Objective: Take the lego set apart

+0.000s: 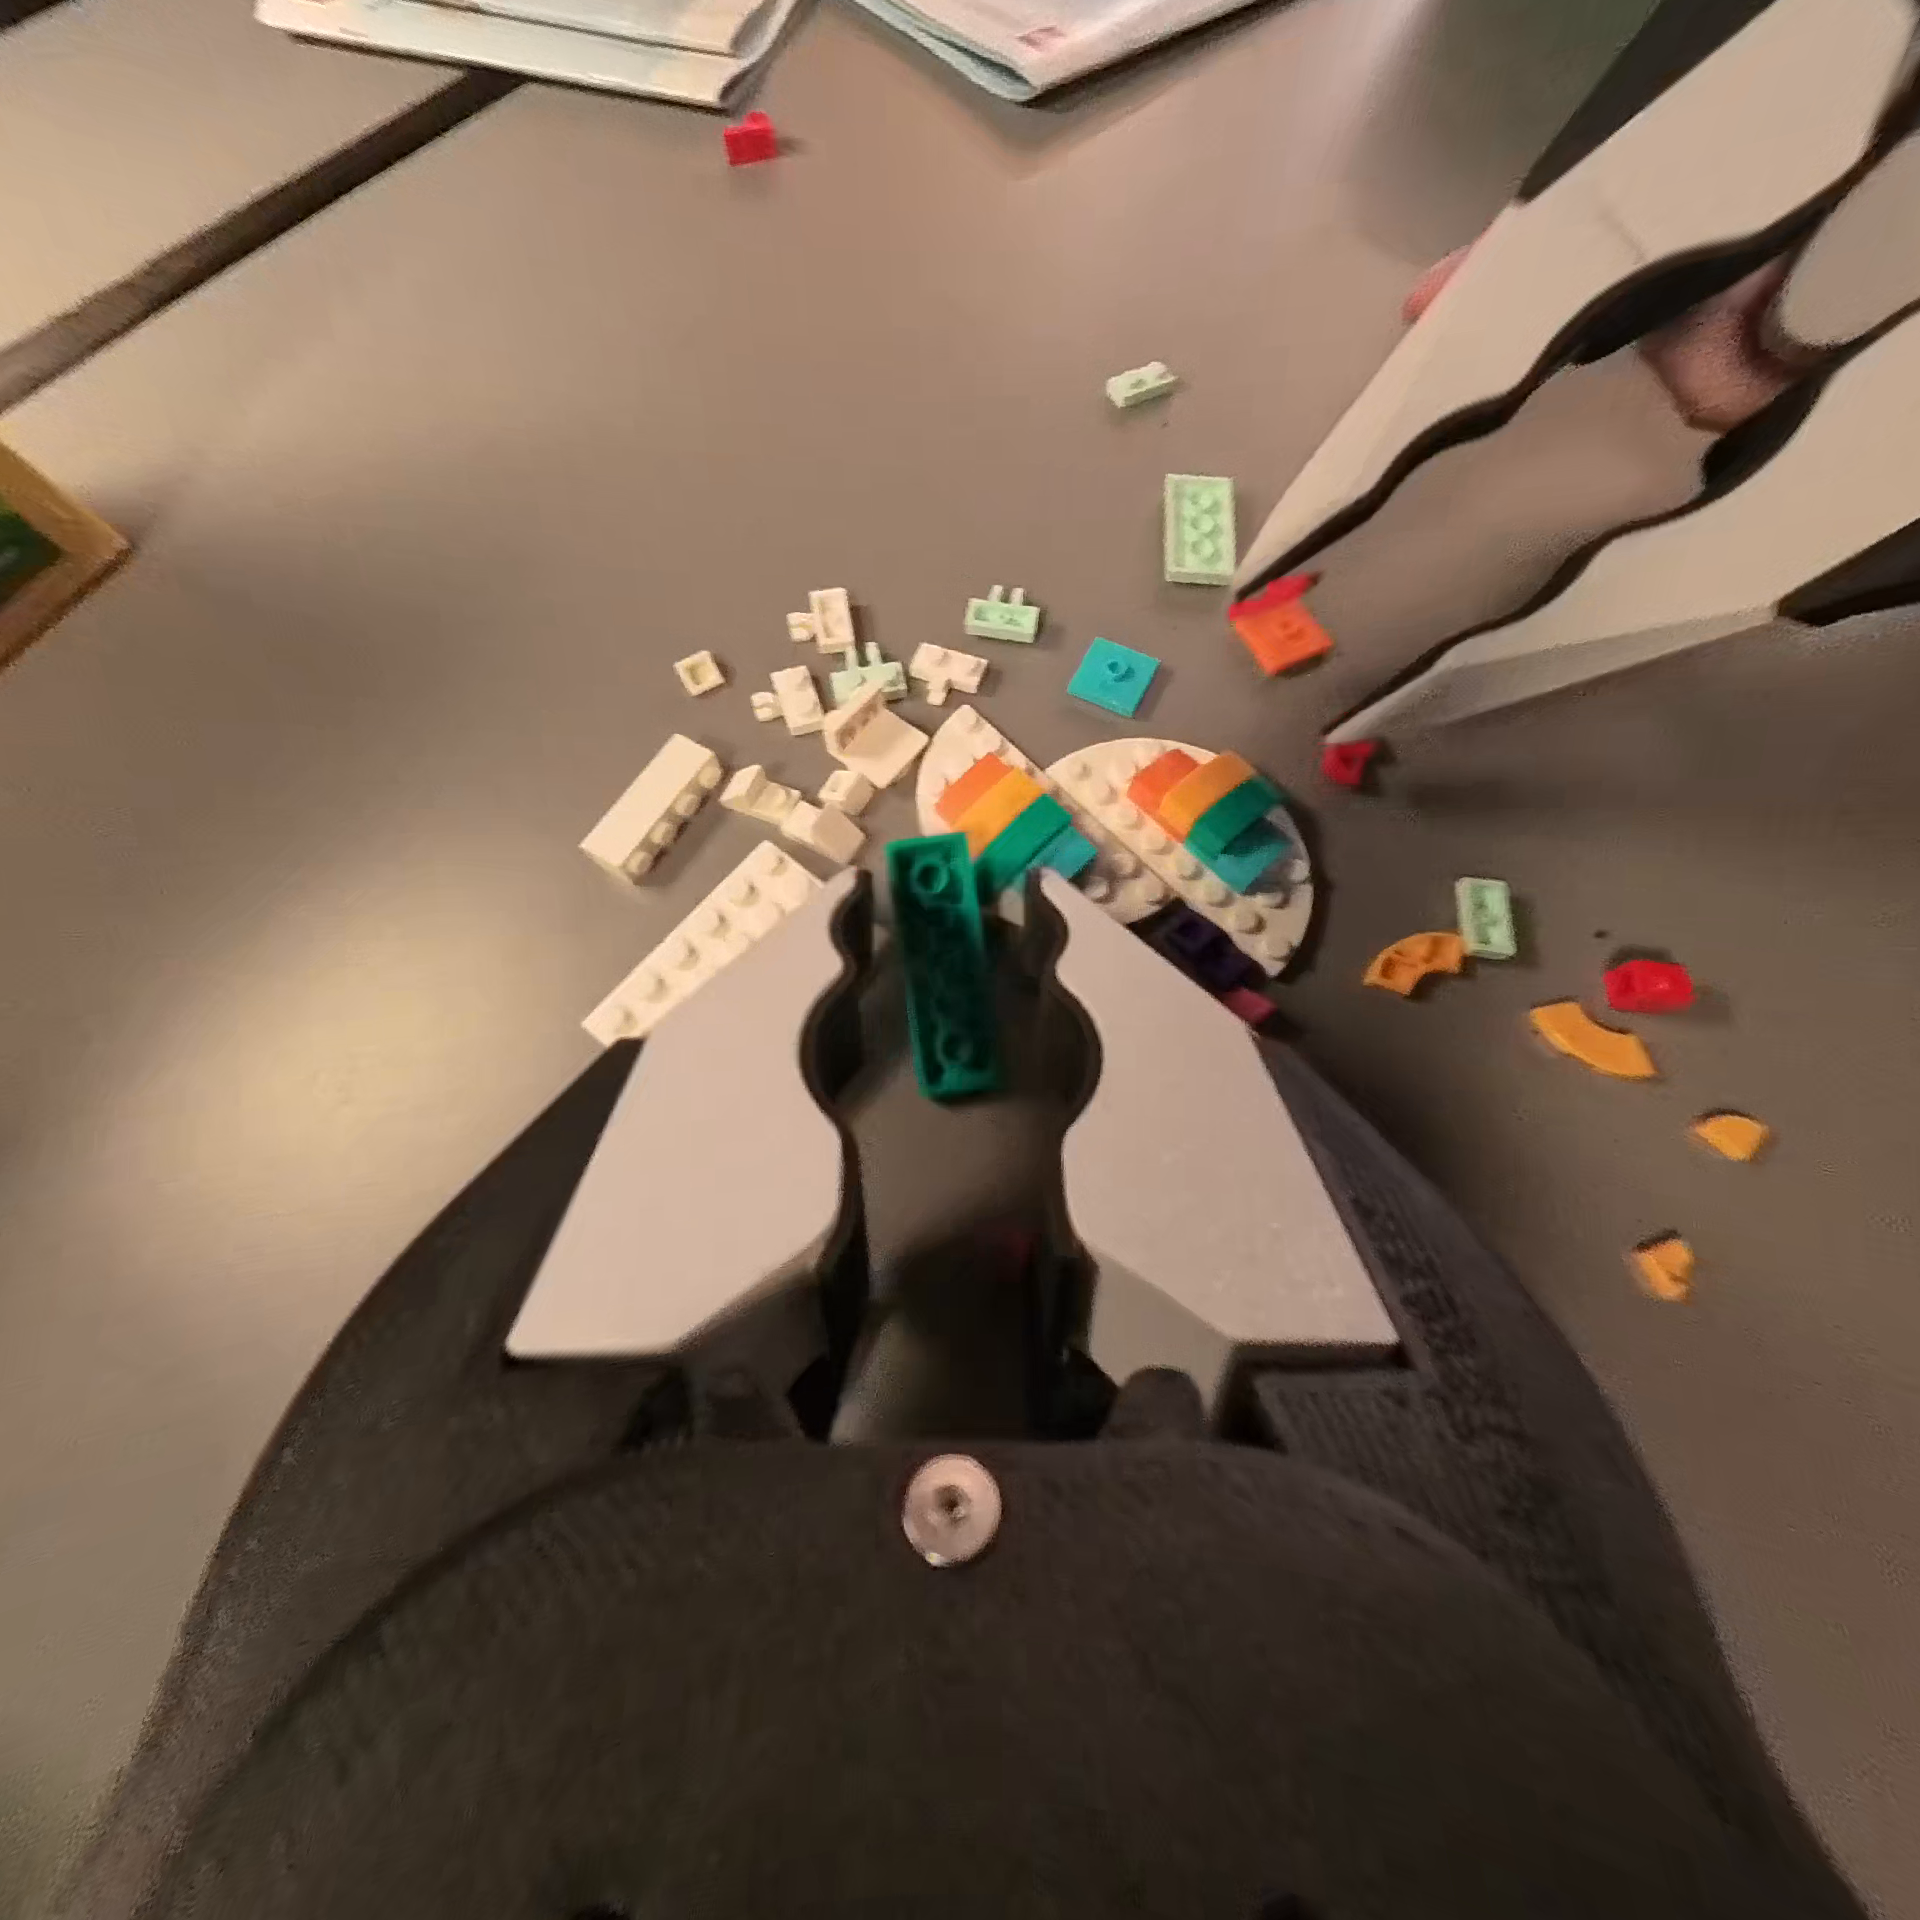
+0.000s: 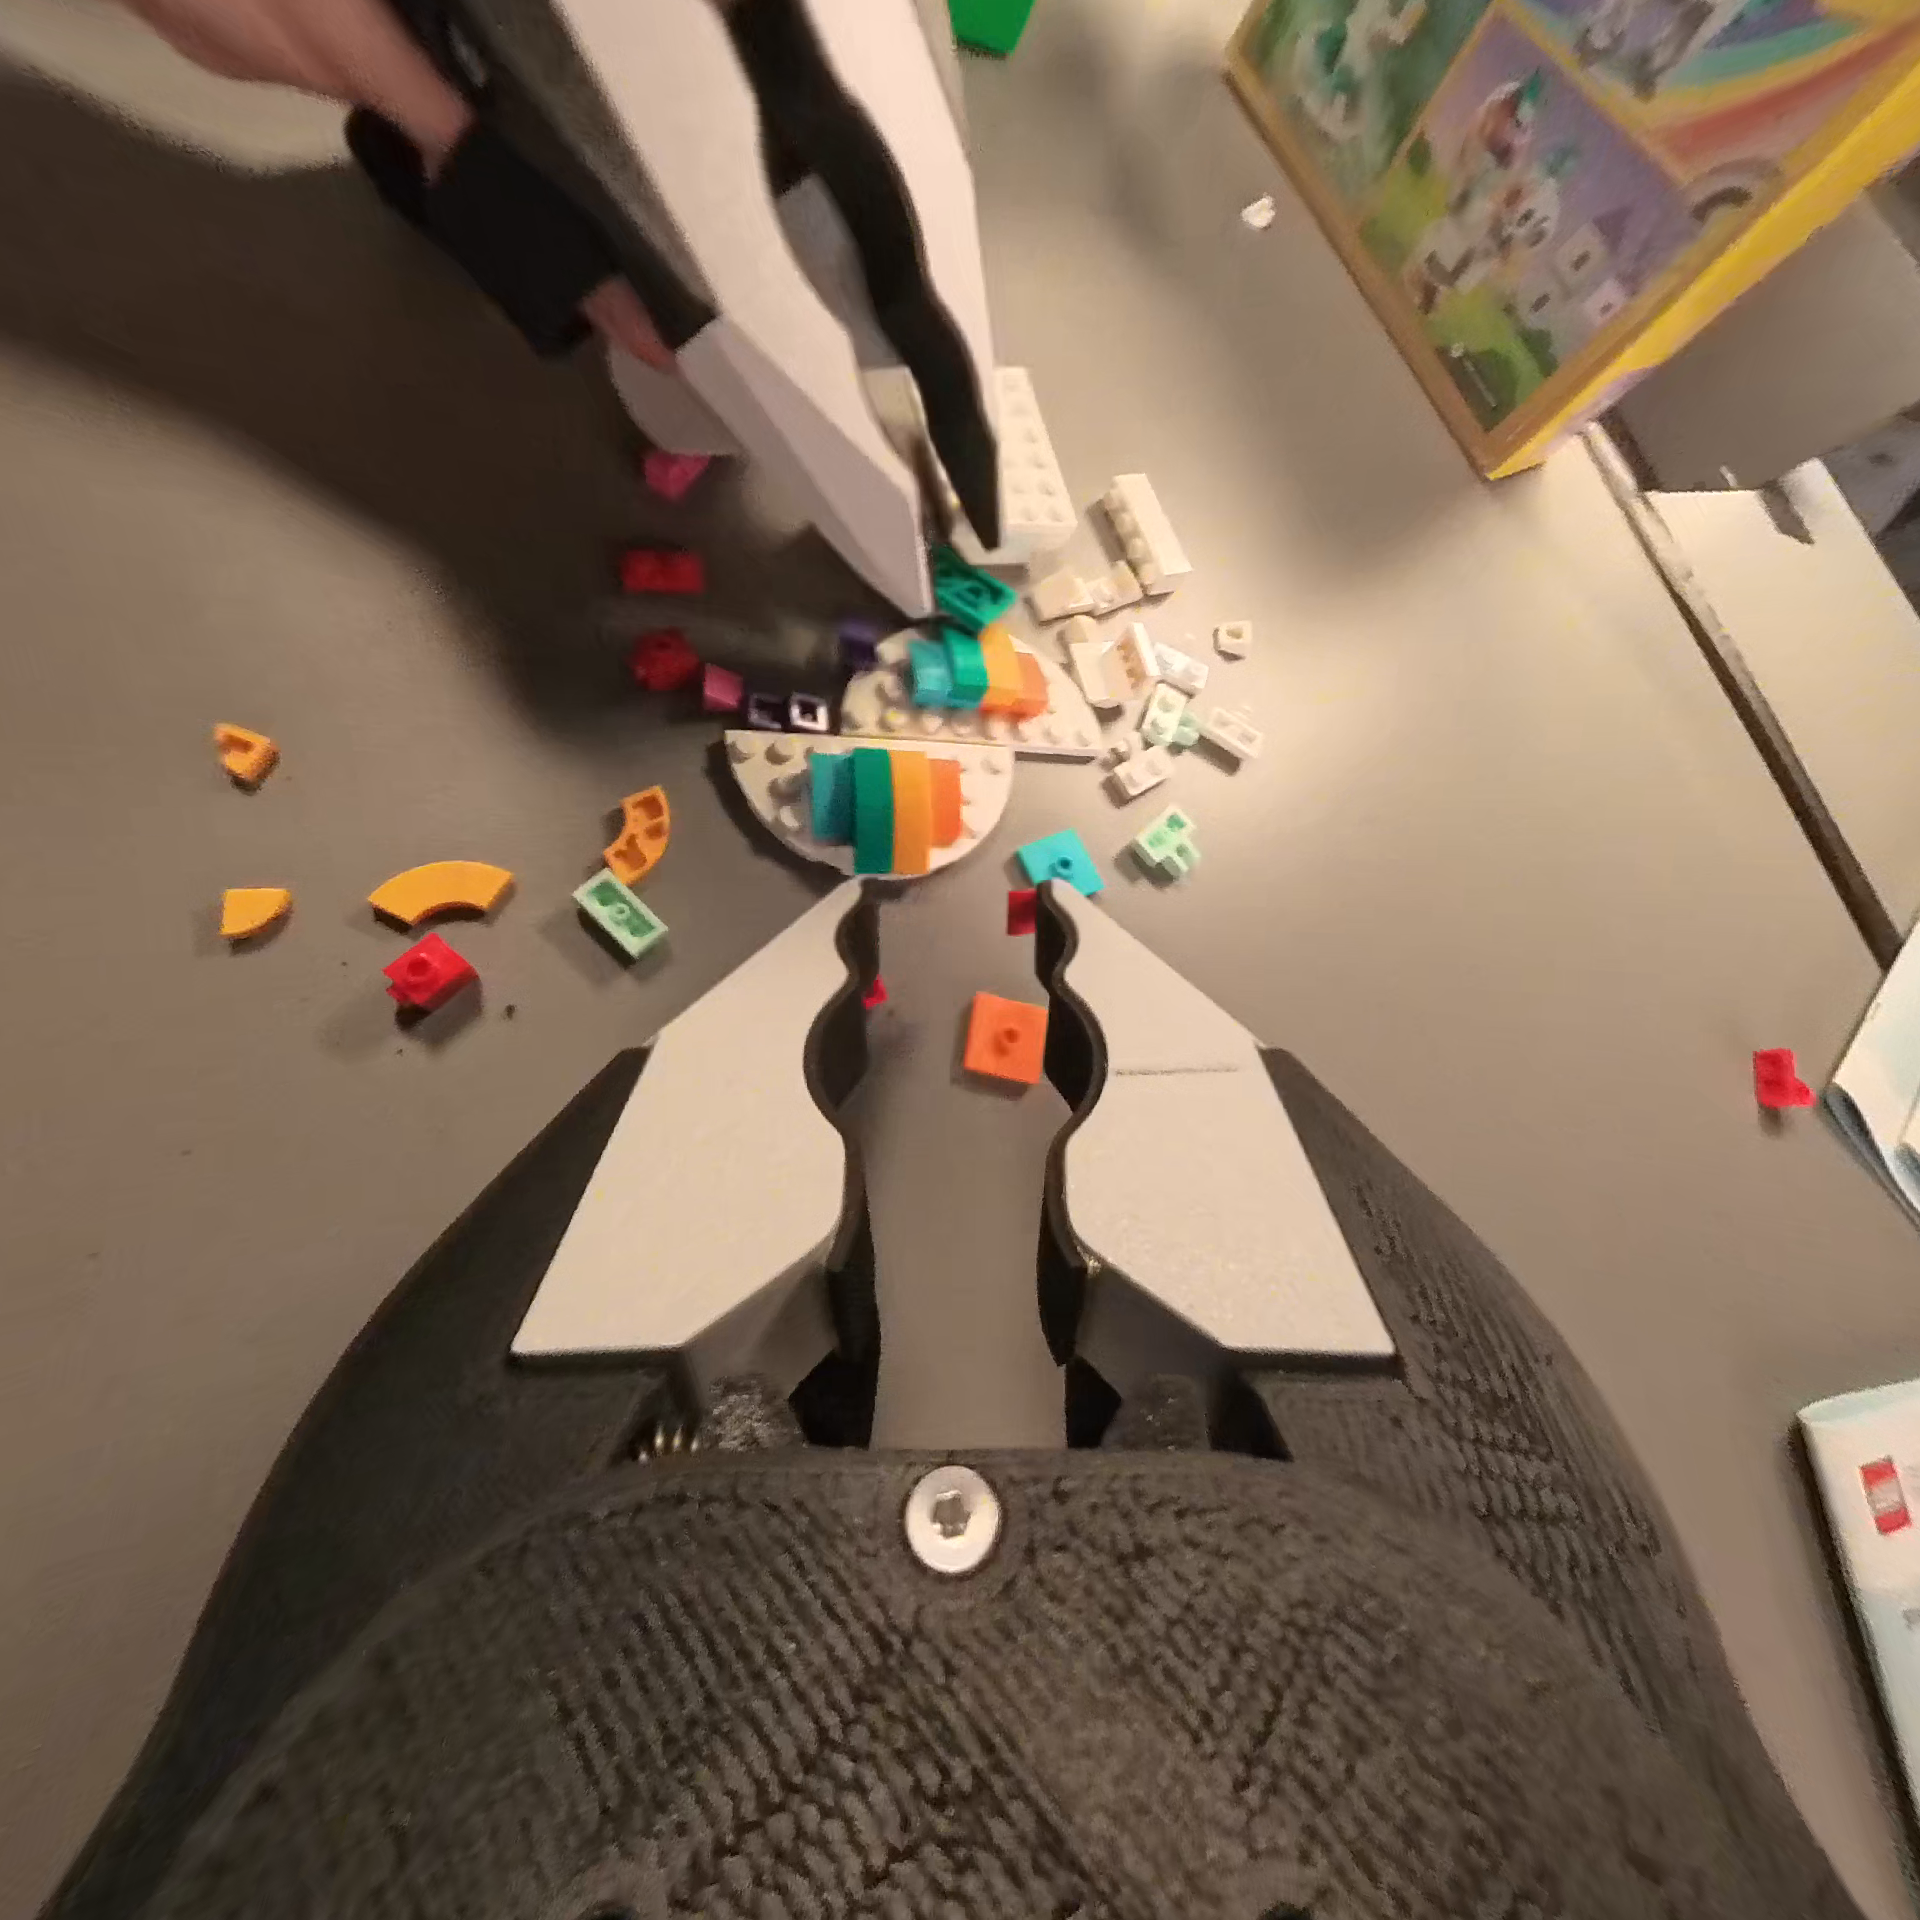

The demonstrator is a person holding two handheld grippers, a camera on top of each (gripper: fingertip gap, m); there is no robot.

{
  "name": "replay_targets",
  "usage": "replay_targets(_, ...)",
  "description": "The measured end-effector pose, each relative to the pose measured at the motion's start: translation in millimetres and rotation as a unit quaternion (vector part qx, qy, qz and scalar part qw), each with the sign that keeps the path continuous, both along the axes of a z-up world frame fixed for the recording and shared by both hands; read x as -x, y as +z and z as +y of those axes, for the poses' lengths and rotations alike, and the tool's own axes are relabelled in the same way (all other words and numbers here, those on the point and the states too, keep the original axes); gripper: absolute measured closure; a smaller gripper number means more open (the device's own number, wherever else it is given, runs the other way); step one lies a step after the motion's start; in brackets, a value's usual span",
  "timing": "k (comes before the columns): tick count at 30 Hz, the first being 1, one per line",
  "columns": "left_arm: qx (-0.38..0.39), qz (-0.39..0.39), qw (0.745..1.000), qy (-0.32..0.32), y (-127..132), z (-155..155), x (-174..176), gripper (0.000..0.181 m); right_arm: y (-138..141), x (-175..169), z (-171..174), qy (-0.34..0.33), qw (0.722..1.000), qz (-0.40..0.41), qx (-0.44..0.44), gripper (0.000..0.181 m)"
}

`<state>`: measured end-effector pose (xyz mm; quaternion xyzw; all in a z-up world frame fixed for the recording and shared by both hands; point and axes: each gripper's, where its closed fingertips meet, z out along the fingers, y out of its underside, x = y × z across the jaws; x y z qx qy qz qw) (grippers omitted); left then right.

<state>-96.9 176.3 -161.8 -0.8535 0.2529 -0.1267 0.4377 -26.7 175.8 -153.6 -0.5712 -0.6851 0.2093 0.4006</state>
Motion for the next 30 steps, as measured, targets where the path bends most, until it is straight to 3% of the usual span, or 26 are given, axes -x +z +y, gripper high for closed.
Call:
replay_targets(4,-0.062,-0.018,0.997,0.030,18.0,9.2,5.8,0.123,19.9,-5.4,24.7,-0.044,0.996,0.070,-0.017,0.148)
replay_targets(9,-0.182,-0.097,0.977,0.046,59.6,8.7,5.8,0.102,29.0,-16.9,42.5,-0.064,0.990,0.124,0.013,0.145)
replay_targets(16,-0.230,-0.179,0.954,0.066,81.7,5.4,18.1,0.102,-18.5,-37.8,8.3,0.002,0.987,-0.015,0.161,0.126)
replay_targets(19,-0.234,-0.222,0.943,0.081,87.4,5.8,27.5,0.102,-17.2,-41.5,3.5,-0.002,0.980,-0.025,0.196,0.121)
replay_targets(25,-0.233,-0.291,0.922,0.110,93.1,7.3,45.6,0.102,1.9,-29.3,1.1,0.017,0.986,0.030,0.165,0.109)
replay_targets(30,-0.230,-0.305,0.917,0.110,93.7,7.9,46.1,0.105,3.0,0.1,-22.6,0.051,0.983,0.048,0.172,0.115)
